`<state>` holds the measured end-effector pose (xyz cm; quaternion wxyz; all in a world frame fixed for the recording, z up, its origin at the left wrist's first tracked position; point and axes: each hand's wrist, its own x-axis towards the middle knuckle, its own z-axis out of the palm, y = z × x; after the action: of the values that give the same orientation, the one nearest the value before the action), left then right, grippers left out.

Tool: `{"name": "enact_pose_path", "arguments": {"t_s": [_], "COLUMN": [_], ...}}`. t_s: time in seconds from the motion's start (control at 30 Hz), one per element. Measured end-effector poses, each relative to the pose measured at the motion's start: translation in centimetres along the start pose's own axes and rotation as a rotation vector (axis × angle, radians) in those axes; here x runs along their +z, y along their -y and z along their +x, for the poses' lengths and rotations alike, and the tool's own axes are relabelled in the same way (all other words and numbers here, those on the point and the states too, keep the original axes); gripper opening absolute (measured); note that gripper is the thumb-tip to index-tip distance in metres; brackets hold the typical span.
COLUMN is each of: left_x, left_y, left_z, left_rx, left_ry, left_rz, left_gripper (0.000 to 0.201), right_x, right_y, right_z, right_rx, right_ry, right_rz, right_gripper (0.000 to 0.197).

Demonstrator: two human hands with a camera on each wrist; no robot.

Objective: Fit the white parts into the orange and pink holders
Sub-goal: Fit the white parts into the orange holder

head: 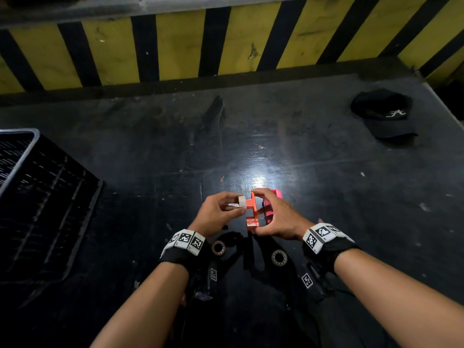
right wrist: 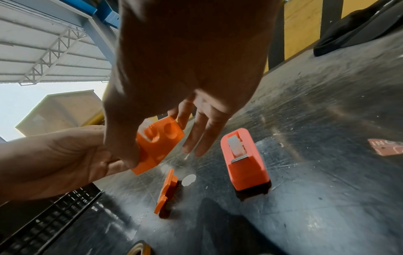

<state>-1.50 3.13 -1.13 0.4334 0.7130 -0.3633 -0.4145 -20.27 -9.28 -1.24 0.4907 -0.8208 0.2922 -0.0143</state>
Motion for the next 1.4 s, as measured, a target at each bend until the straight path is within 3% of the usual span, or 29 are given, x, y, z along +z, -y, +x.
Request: {"name": "enact_pose_path", "arguments": {"t_s": [0.3, 0.5, 0.6, 0.7, 0.8, 1.0, 1.2, 1.27, 1.4], "left_x": [-0.1, -0.4, -1.9, -2.9, -2.6, -2.3, -2.7, -2.8, -2.8], "left_y": [-1.2, -0.7, 1.7, 4.1, 5.7, 6.3, 5.6, 5.2, 2.8], "left_z": [0.4, 1.5, 2.5, 2.7, 2.6, 3.0, 3.6, 3.7, 3.4], "left_rx": [-0.023, -0.085, -0.085, -0.154, -0.183, -0.123, -0.128, -0.149, -0.199], "left_ry": [0.059, 0.089, -0.079, 0.034, 0.103, 0.048, 0.110, 0.133, 0.188], "left_rz": [-0.014, 0.028, 0.332, 0.713, 0.838, 0.822, 0.743, 0.594, 0.122], "left_gripper": [0.038, 0.047, 0.063, 0.103, 0.116, 0.096, 0.108, 0.112, 0.097], "right_x": [-0.1, 0.1, -0.2, -0.2, -0.1, 0.2, 0.2, 0.2, -0.5], "right_y": [-0.1, 0.3, 0.3, 0.2, 0.0, -0.3, 0.2, 0.3, -0.3], "right_z": [0.4, 1.4, 2.0, 2.6, 3.1, 3.4, 3.1, 2.9, 2.5], "right_rx": [-0.014, -0.010, 0.017, 0.045, 0.063, 0.080, 0.093, 0.107, 0.114], "right_ry": [-0.013, 0.000, 0.011, 0.019, 0.032, 0.033, 0.019, 0.006, -0.033], "right_rz": [0.013, 0.016, -0.022, -0.026, -0.032, 0.005, 0.070, 0.083, 0.125], "right_gripper": [0.101, 0.103, 0.091, 0.088, 0.085, 0.084, 0.081, 0.080, 0.075]}}
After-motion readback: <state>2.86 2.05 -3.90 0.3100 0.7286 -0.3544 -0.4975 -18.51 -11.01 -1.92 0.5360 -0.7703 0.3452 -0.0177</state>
